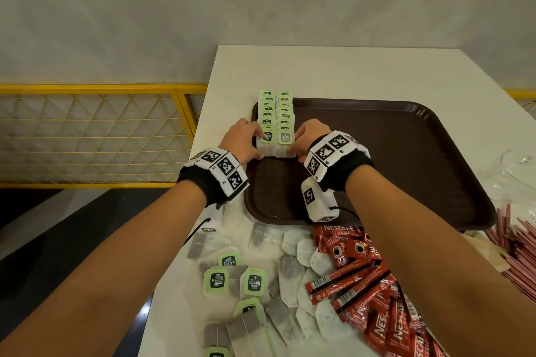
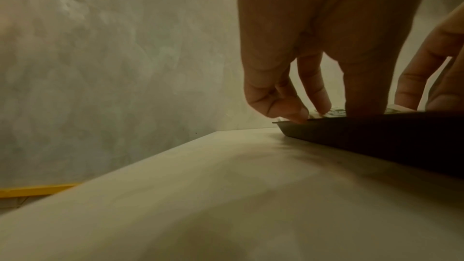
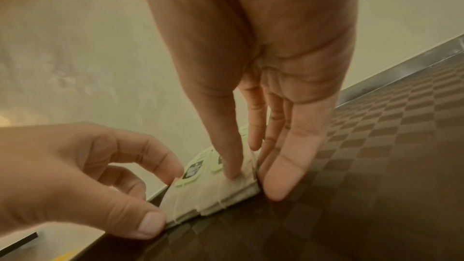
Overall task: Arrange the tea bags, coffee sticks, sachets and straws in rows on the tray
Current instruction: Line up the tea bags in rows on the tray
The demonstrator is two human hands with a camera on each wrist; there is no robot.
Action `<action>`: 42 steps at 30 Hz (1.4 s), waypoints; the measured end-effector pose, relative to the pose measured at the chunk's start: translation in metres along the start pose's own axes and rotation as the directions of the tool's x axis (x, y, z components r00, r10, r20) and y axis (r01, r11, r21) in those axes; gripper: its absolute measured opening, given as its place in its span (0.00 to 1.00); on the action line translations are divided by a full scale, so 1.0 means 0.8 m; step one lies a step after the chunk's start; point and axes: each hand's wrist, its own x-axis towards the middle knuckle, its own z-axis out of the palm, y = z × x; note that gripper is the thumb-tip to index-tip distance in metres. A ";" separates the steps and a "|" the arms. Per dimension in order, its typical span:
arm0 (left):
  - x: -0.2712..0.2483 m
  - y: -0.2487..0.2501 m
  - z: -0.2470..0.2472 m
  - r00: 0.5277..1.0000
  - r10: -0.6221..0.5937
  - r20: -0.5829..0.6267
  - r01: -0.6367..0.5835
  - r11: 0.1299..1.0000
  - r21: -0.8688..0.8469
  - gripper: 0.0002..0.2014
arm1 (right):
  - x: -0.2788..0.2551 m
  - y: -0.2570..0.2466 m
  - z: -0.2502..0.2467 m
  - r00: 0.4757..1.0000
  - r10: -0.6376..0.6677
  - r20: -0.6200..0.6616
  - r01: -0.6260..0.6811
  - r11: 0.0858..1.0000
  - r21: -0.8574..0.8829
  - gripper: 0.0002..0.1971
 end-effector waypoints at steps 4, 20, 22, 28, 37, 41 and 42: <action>-0.003 0.002 -0.006 1.000 -0.001 0.008 0.001 1.000 -0.003 0.22 | -0.008 -0.001 -0.006 1.000 -0.018 0.004 0.018 1.000 -0.014 0.16; -0.181 -0.033 -0.077 0.936 -0.030 0.352 0.036 0.999 -0.010 0.13 | -0.214 0.002 0.064 0.718 -0.472 0.512 0.636 0.743 -0.207 0.14; -0.205 -0.042 -0.065 0.895 -0.056 0.442 0.041 0.998 0.043 0.17 | -0.223 0.014 0.080 0.747 -0.428 0.510 0.629 0.704 -0.330 0.16; -0.237 -0.045 -0.032 0.856 -0.050 0.515 0.039 0.999 0.032 0.27 | -0.234 0.021 0.098 0.809 -0.341 0.478 0.553 0.716 -0.426 0.27; -0.235 -0.035 -0.024 0.910 0.002 0.415 0.002 1.000 -0.009 0.19 | -0.227 0.022 0.088 0.826 -0.343 0.446 0.519 0.772 -0.367 0.18; -0.235 -0.036 -0.027 0.932 0.016 0.361 0.008 0.998 -0.066 0.11 | -0.220 0.026 0.070 0.817 -0.366 0.445 0.500 0.834 -0.233 0.07; -0.235 -0.036 -0.029 0.934 0.019 0.356 0.011 0.997 -0.082 0.09 | -0.219 0.027 0.065 0.812 -0.375 0.448 0.499 0.843 -0.199 0.06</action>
